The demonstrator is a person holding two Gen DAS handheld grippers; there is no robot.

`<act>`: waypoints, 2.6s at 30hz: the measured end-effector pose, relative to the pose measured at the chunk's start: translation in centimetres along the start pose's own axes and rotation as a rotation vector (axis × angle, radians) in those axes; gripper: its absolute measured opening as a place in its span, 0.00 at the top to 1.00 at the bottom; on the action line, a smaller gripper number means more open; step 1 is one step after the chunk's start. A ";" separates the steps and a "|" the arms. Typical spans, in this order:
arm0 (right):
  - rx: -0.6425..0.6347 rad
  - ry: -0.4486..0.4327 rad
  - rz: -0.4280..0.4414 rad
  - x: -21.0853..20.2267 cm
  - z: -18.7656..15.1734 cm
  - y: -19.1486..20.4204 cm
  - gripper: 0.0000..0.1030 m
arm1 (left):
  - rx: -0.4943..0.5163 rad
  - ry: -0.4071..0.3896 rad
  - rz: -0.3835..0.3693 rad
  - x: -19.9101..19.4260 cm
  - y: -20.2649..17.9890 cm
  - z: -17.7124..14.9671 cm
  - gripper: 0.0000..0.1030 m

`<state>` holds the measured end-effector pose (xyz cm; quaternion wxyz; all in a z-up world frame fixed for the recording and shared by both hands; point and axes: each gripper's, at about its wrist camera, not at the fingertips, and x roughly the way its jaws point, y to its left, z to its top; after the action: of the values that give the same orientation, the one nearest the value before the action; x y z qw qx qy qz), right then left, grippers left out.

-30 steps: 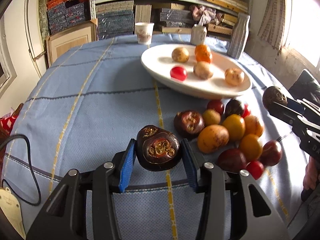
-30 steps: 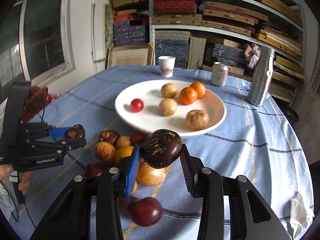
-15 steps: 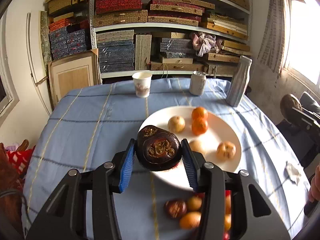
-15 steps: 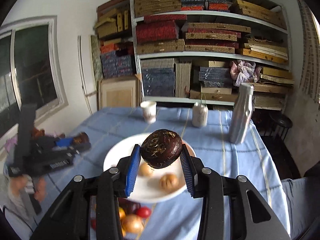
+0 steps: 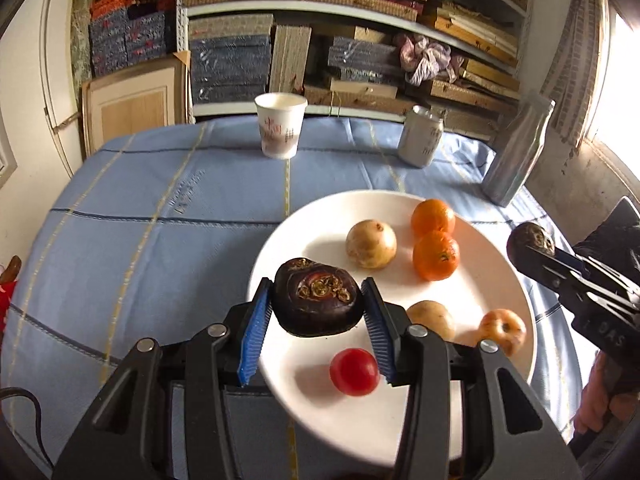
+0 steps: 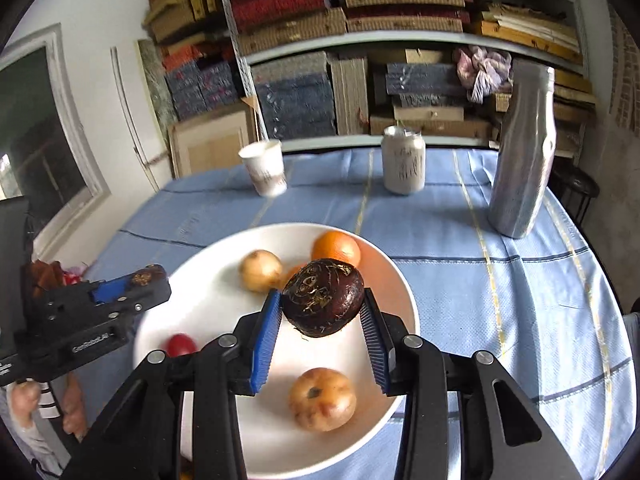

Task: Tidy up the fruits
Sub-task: 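Carry both dark brown fruits over the white plate and open both tools, then grasp the dark red cracked fruit with the left tool while the right tool grasps a dark red plum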

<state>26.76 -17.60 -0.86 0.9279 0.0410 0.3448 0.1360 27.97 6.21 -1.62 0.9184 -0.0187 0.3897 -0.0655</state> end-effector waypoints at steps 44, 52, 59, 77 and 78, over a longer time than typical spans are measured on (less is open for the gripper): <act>-0.027 -0.093 0.120 -12.3 -9.2 2.3 0.07 | -0.042 -0.037 0.102 -9.1 1.6 -10.3 0.05; -0.001 -0.038 0.152 -12.7 -12.1 0.9 0.07 | 0.032 0.027 0.130 -7.8 0.7 -12.0 0.05; -0.123 0.042 0.153 -12.5 -15.5 2.9 0.07 | 0.034 0.057 0.140 -7.0 0.9 -12.5 0.05; -0.154 0.073 0.132 -12.2 -16.1 3.6 0.07 | -0.001 0.121 -0.003 -4.4 1.0 -11.4 0.04; -0.154 0.075 0.131 -12.1 -16.1 3.6 0.07 | -0.011 0.132 -0.027 -4.2 1.1 -11.3 0.04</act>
<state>6.66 -17.83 -4.88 0.9039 -0.0129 0.3642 0.2240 17.04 8.04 -6.59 0.8896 -0.0248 0.4496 -0.0769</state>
